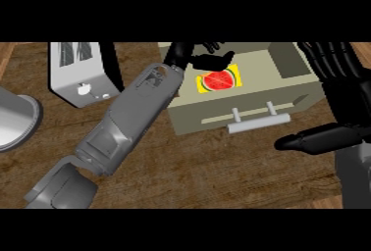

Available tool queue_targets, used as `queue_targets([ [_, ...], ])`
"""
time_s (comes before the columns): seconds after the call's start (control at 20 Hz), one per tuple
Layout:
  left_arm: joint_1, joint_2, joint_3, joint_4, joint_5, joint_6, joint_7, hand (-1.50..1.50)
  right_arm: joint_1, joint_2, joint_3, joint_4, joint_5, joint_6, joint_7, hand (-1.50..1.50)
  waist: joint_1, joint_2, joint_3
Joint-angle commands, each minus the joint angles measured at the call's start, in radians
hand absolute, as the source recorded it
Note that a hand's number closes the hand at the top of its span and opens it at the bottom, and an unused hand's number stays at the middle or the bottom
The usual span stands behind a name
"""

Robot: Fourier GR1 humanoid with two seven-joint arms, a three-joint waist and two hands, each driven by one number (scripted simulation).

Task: Pick up the cup, place it into the drawer and close the drawer

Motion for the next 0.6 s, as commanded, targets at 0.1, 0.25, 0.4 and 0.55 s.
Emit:
queue_targets([
  [0.1, 0.068, 0.000, 0.007, -0.052, 0.114, -0.006, -0.081, -1.50, -0.030, 0.041, 0.075, 0.018, -0.075, 0.075, 0.015, -1.50, -0.016, 0.008, -0.002],
  [0.25, 0.065, 0.000, 0.024, -0.083, 0.172, -0.036, -0.128, -1.50, -0.034, 0.045, 0.134, -0.005, -0.121, 0.152, 0.023, 1.50, -0.020, 0.005, -0.003],
  [0.4, 0.035, 0.000, 0.062, -0.106, 0.229, -0.040, -0.180, -1.50, -0.023, 0.029, 0.191, 0.002, -0.179, 0.261, 0.025, 1.50, -0.015, 0.009, -0.002],
  [0.55, 0.052, 0.000, 0.059, -0.119, 0.271, 0.013, -0.238, -1.50, -0.010, -0.033, 0.254, 0.004, -0.165, 0.333, 0.105, 1.50, 0.012, -0.009, -0.003],
])
